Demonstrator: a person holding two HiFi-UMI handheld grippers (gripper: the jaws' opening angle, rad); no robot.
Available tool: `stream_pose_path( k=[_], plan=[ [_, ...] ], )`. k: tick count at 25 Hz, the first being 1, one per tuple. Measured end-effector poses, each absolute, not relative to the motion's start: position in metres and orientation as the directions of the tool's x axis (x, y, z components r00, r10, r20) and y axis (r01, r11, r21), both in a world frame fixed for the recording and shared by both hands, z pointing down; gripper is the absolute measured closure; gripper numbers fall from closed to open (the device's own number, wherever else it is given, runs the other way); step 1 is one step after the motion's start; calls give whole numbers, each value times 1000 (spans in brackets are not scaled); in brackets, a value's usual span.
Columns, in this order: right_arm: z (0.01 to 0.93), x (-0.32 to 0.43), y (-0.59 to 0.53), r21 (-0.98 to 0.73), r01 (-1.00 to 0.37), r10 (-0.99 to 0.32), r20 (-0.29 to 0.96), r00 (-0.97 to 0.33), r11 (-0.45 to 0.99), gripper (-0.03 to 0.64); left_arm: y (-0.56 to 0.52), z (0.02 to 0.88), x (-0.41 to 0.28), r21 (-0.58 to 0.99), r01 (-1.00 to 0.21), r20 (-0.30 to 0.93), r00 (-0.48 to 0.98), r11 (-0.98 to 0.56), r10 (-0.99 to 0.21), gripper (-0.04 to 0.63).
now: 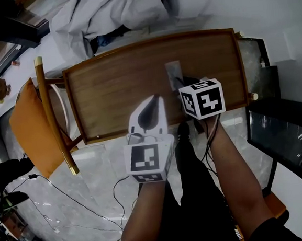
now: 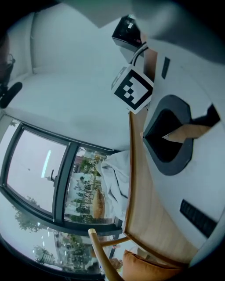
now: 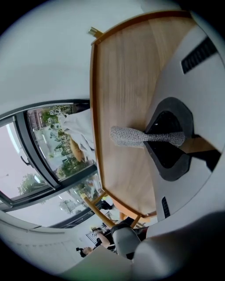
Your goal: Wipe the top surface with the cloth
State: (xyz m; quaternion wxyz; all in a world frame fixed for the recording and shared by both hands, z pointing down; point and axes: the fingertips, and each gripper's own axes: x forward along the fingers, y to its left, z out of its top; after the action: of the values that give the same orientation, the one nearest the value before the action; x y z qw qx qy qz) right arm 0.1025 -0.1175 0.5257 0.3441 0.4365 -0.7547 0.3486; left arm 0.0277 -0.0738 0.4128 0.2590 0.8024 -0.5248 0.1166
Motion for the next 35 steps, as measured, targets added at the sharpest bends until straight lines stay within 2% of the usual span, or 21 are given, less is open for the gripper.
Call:
stream_pose_path(
  k=[10, 18, 25, 35],
  plan=[
    [519, 215, -128, -166, -941, -443, 849, -289, 295, 580, -82, 413, 121, 315, -873, 451, 483, -373, -751, 584],
    [512, 278, -136, -114, -974, -439, 878, -191, 195, 580, -85, 408, 177, 340, -845, 435, 530, -413, -727, 584],
    [506, 308, -134, -23, -993, -455, 887, -73, 114, 580, -88, 404, 191, 336, -835, 428, 547, -435, -719, 584],
    [498, 327, -137, 104, -995, -481, 872, 88, 8, 580, -89, 401, 177, 336, -830, 427, 556, -445, -713, 584]
  ],
)
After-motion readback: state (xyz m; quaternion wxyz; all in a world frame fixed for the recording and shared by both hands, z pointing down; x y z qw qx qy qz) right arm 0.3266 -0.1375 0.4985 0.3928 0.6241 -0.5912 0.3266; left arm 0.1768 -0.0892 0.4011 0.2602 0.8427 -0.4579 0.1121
